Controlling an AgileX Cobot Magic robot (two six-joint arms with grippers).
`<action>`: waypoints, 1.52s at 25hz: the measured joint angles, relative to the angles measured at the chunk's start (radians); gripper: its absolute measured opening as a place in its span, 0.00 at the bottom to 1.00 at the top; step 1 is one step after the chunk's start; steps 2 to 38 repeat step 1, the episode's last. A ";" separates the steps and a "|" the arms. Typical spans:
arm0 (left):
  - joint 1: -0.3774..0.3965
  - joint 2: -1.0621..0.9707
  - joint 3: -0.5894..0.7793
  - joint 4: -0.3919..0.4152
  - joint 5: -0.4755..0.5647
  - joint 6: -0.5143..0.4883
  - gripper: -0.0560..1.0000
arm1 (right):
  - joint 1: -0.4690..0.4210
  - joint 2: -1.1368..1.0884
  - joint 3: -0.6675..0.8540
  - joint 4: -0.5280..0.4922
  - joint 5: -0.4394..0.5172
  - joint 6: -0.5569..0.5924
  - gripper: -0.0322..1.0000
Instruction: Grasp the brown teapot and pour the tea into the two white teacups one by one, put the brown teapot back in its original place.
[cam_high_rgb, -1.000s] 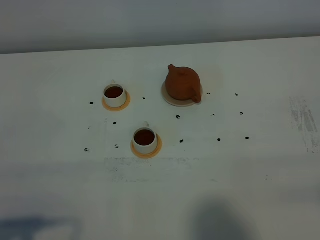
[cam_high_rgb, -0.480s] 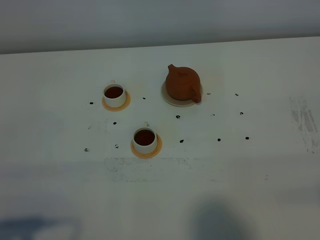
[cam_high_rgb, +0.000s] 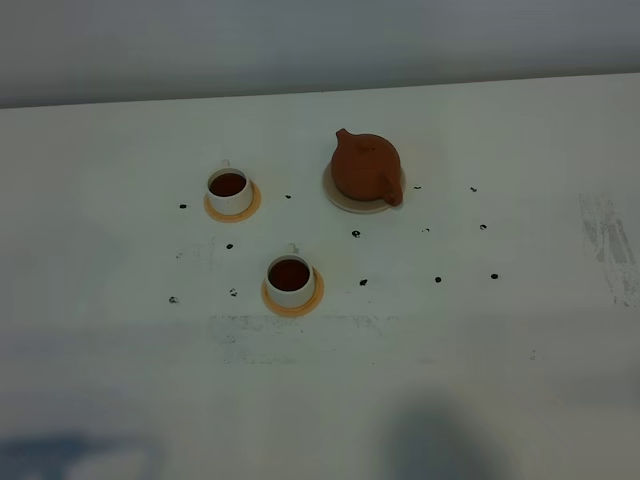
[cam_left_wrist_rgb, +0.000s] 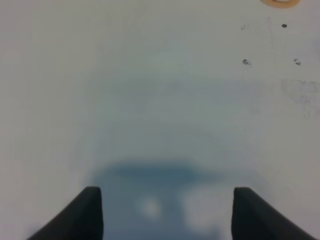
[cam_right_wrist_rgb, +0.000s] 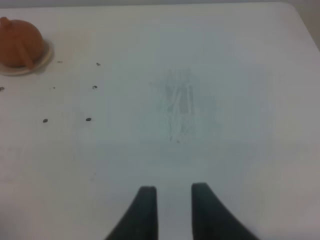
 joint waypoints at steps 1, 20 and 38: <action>0.000 0.000 0.000 0.000 0.000 0.000 0.57 | 0.000 0.000 0.000 0.000 0.000 0.000 0.21; 0.000 0.000 0.000 0.000 0.000 0.000 0.57 | 0.000 0.000 0.000 0.000 0.000 0.000 0.21; 0.000 0.000 0.000 0.000 0.000 0.000 0.57 | 0.000 0.000 0.000 0.000 0.000 0.000 0.21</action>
